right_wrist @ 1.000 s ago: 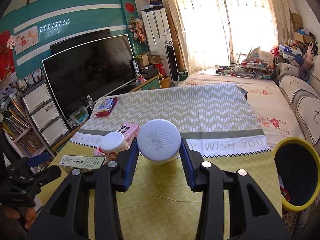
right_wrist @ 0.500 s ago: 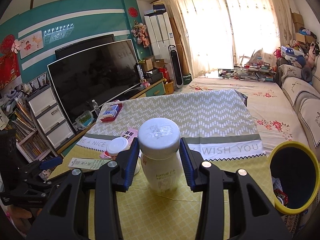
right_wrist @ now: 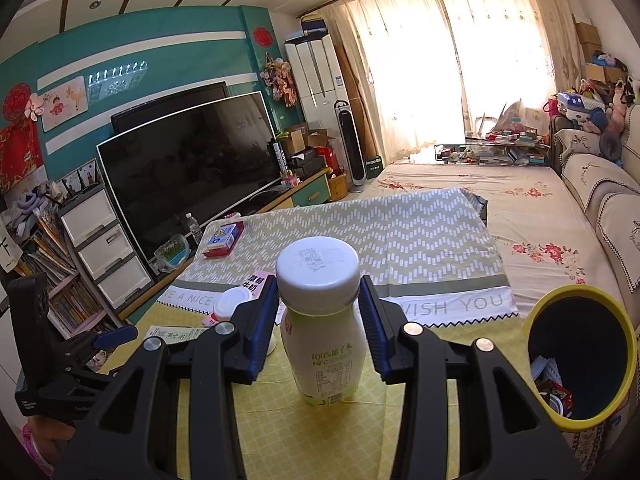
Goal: Collect trash
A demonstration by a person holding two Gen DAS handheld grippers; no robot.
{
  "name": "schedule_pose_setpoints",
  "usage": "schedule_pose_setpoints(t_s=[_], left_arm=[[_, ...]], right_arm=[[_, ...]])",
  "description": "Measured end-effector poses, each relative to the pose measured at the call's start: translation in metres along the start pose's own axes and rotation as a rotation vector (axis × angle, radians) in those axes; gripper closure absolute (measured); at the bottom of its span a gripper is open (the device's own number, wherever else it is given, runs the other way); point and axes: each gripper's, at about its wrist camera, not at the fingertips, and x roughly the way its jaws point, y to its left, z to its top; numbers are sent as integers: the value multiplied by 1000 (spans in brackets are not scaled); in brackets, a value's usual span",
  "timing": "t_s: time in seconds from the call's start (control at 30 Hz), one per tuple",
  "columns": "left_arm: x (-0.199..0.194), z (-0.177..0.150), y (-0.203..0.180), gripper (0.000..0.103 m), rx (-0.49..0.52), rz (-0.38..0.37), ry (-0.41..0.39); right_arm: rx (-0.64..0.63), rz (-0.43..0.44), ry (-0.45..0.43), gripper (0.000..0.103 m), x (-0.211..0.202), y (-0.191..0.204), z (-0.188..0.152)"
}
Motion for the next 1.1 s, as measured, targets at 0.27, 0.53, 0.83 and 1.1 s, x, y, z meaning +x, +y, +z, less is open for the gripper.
schedule_pose_setpoints(t_s=[0.27, 0.53, 0.83, 1.1], left_arm=[[9, 3, -15, 6, 26, -7, 15], [23, 7, -39, 6, 61, -13, 38], [41, 12, -58, 6, 91, -8, 67], [48, 17, -53, 6, 87, 11, 76]], right_arm=[[59, -166, -72, 64, -30, -64, 13], [162, -413, -65, 64, -40, -162, 4], [236, -560, -56, 52, -37, -227, -19], [238, -510, -48, 46, -34, -205, -29]])
